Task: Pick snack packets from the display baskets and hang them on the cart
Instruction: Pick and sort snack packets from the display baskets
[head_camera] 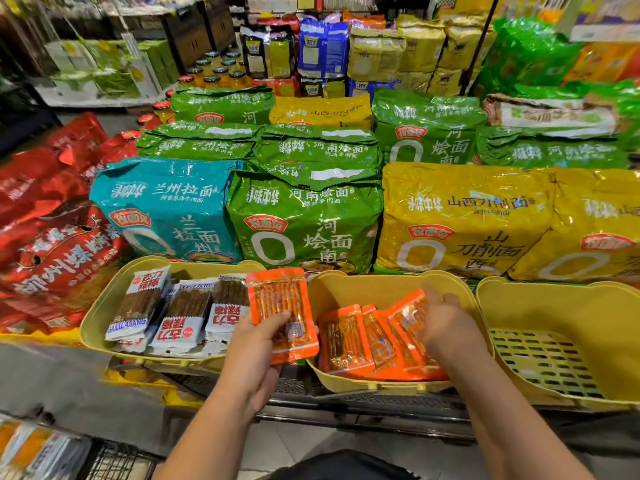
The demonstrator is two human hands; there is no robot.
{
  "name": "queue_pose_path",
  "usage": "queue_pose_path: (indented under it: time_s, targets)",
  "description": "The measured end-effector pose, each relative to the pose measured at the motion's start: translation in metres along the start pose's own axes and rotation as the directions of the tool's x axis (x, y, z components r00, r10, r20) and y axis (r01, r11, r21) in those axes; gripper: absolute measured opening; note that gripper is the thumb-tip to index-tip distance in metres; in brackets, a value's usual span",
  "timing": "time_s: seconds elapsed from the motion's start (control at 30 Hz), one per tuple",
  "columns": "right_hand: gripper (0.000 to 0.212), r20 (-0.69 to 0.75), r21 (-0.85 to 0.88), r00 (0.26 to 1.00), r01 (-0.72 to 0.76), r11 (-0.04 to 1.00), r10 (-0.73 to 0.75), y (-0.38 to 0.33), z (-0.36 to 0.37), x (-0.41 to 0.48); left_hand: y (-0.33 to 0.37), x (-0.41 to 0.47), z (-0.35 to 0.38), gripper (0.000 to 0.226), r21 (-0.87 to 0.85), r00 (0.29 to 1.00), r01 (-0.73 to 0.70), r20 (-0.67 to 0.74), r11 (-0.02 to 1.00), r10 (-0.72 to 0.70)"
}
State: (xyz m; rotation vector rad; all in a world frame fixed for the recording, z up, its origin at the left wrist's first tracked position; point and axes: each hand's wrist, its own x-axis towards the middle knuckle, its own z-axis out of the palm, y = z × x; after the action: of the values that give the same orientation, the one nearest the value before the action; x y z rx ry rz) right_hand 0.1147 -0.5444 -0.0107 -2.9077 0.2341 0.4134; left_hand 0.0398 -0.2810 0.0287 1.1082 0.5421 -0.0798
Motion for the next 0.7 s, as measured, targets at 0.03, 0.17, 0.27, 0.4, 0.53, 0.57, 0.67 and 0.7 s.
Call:
queue_pose_path:
  time_s: [0.03, 0.17, 0.27, 0.4, 0.53, 0.57, 0.67, 0.7]
  targets:
    - [0.066, 0.024, -0.017, 0.999, 0.024, 1.0, -0.023, 0.002, 0.002, -0.001, 0.0, 0.0, 0.0, 0.025, -0.005, 1.0, 0.005, 0.013, 1.0, -0.005]
    - [0.039, 0.186, -0.079, 0.981, 0.079, 0.994, -0.063, -0.007, 0.008, -0.001, 0.001, -0.001, -0.001, 0.022, -0.001, 0.999, -0.014, 0.037, 1.0, 0.014]
    - [0.047, 0.276, -0.12, 0.961, 0.009, 0.993, 0.025, -0.005, 0.006, -0.002, -0.004, 0.001, -0.001, 0.018, 0.01, 0.999, -0.026, 0.038, 1.0, 0.026]
    - [0.06, 0.312, -0.005, 0.944, 0.118, 0.993, -0.11, -0.005, -0.001, -0.003, -0.01, 0.003, -0.001, 0.024, 0.018, 0.999, -0.004, 0.046, 1.0, 0.003]
    - [0.056, 0.43, -0.115, 0.886, 0.247, 0.962, -0.176, -0.02, 0.001, 0.003, -0.015, 0.004, 0.001, 0.028, 0.003, 0.999, 0.015, 0.044, 1.0, -0.015]
    - [0.053, 0.412, -0.111, 0.889, 0.267, 0.957, -0.2, -0.025, -0.001, 0.004, -0.015, 0.003, 0.002, 0.028, -0.004, 0.999, 0.016, 0.049, 1.0, -0.016]
    - [0.042, 0.417, -0.106, 0.868, 0.341, 0.934, -0.27, -0.03, -0.002, 0.003, -0.017, 0.001, 0.001, 0.017, -0.003, 0.998, 0.007, 0.057, 1.0, -0.007]
    - [0.041, 0.436, -0.113, 0.865, 0.326, 0.939, -0.248, -0.026, 0.0, 0.004, -0.018, 0.001, 0.001, 0.018, -0.001, 0.999, 0.006, 0.051, 1.0, -0.006]
